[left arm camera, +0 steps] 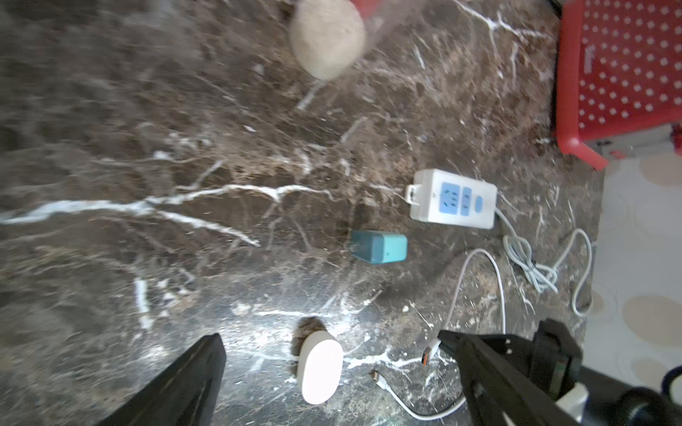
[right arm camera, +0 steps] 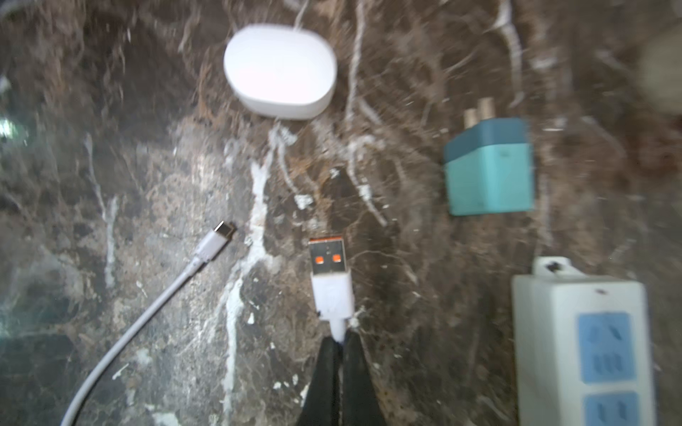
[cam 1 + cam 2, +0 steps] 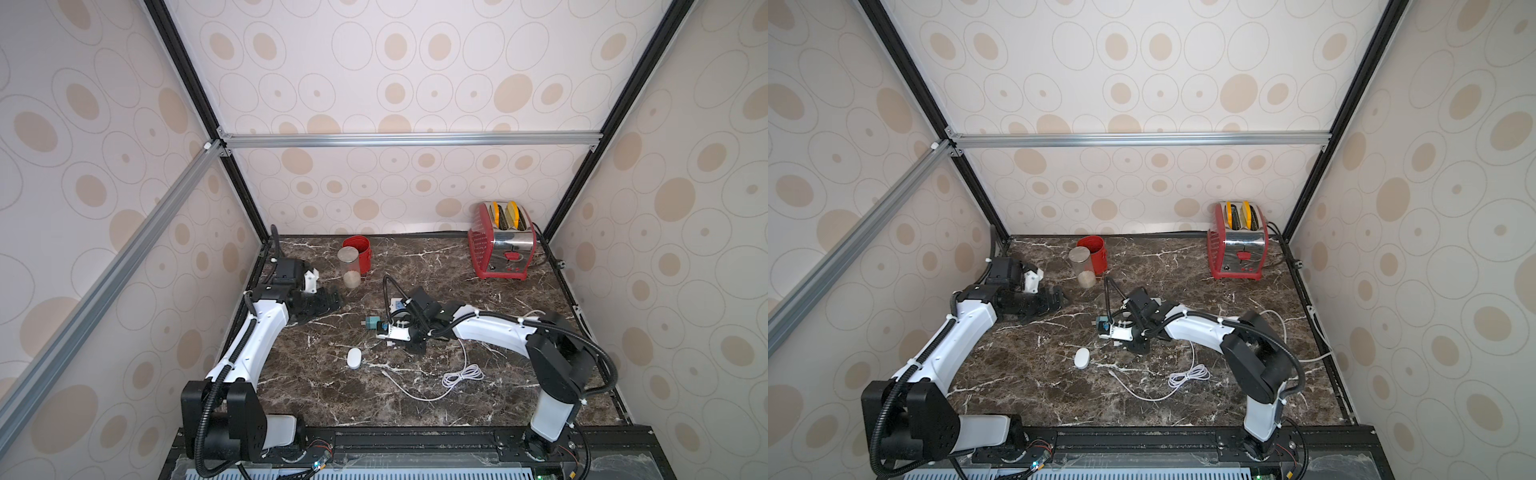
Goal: Charge the bluetooth headset
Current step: Pick up the charging cable from the center of the board.
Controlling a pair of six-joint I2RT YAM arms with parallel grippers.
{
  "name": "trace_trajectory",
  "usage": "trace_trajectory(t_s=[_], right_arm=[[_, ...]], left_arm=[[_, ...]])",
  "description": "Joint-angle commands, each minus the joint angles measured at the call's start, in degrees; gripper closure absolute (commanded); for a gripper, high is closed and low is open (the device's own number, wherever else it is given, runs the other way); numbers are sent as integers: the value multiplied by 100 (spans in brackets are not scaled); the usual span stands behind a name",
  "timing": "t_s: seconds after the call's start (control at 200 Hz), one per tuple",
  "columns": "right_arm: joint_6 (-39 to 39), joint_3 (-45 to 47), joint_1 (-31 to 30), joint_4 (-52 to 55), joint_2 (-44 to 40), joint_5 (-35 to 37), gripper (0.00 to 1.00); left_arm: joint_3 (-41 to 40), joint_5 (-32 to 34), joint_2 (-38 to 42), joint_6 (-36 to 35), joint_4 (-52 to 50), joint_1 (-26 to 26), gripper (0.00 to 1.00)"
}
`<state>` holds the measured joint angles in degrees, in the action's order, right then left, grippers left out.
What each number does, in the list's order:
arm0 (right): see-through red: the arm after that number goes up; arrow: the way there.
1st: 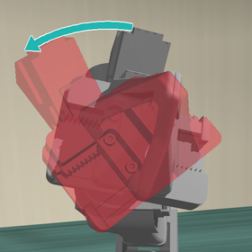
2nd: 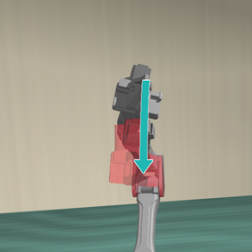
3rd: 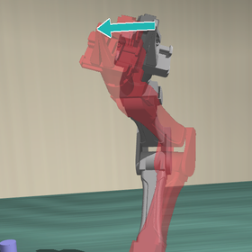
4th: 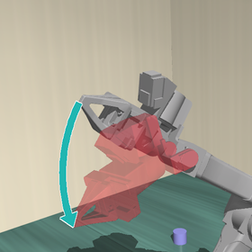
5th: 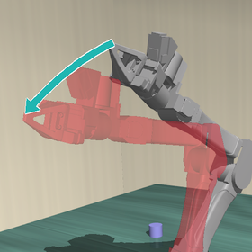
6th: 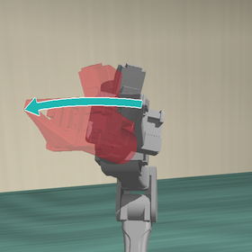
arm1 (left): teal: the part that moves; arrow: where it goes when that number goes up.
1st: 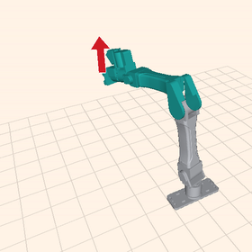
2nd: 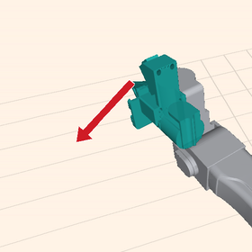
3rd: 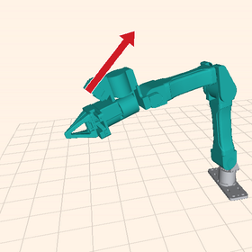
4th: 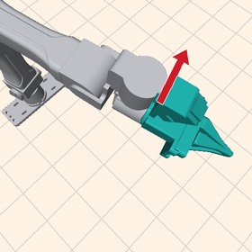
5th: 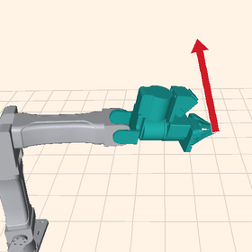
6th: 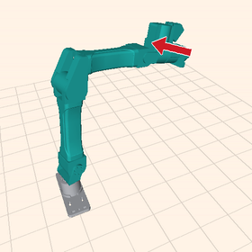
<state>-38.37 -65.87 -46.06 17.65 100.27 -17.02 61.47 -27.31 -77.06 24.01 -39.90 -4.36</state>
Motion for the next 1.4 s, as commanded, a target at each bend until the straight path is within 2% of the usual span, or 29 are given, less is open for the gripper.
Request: trace_trajectory(t_s=[0.0,0.105,0.371,0.481,0.641,0.891,1.072,1.397], right_arm=[[638,416,260,-751,-549,-435,100],[987,801,527,-1044,-1018,-565,100],[1776,1346,904,-1772,-1492,-935,100],[1846,1379,950,-1840,-1489,-979,100],[1947,1440,959,-2035,-1480,-1078,100],[1835,1301,956,-1805,-1353,-1184,100],[1787,1304,959,-1746,-1291,-1243,100],[1822,931,956,-1373,-1041,-1361,100]], left_arm=[[-169,-865,-112,68,822,-239,1],[-481,-1489,-160,366,1599,-404,1],[-432,-1752,-265,160,1834,-1239,1],[-423,-1890,-390,220,2040,-1346,1],[-173,-2323,-710,-66,1959,-1568,1],[97,-2308,-1184,-239,1748,-1784,7],[230,-2271,-1255,-331,1669,-1803,17],[387,-2602,-1494,-420,1564,-1853,50]])
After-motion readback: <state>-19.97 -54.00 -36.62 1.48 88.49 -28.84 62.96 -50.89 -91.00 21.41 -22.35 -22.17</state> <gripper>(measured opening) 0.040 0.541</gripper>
